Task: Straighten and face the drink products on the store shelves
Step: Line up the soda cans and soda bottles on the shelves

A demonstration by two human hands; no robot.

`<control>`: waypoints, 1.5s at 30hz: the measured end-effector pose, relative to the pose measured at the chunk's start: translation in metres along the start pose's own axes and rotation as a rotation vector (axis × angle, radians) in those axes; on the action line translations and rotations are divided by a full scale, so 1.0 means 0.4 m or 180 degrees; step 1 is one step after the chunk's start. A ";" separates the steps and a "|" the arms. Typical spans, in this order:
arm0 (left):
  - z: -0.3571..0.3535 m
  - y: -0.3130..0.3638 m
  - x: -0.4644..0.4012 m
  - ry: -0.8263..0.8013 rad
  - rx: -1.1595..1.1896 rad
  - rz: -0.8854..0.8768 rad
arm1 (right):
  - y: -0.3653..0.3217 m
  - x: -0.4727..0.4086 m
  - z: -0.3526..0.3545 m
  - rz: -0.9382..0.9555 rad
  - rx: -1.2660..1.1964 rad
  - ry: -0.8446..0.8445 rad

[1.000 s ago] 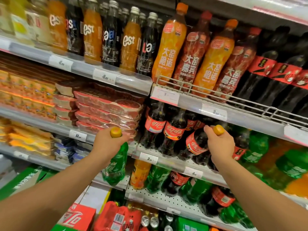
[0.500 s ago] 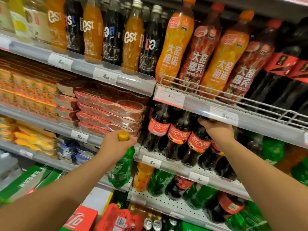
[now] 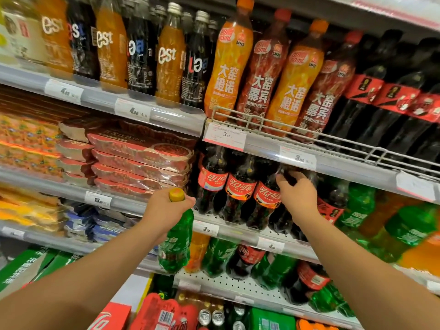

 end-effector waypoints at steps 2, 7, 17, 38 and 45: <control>-0.023 0.001 0.005 -0.0117 -0.0056 -0.0035 | 0.010 0.070 0.022 0.0327 0.0110 0.0214; -0.148 0.002 0.046 -0.0566 -0.0253 -0.0078 | 0.053 0.304 -0.047 0.0308 0.0055 -0.1350; -0.510 0.036 0.266 -0.1273 -0.0125 0.0165 | 0.108 0.451 0.080 0.0293 -0.0565 -0.0922; -1.131 -0.056 0.532 -0.2482 -0.1190 -0.0862 | 0.627 0.144 0.659 0.0301 -0.1130 -0.0852; -1.185 0.005 0.478 -0.2155 -0.1445 -0.1315 | 0.569 0.047 0.725 0.0455 -0.1064 -0.0477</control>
Point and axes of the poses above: each hand's wrist, its own x-axis away from the middle knuckle, its own z-axis out of the back of the hand, y = z × x, the point moved 5 cm from there along -x, towards the middle knuckle, and after that the axes turned 6 degrees about x, right-handed, at the moved point
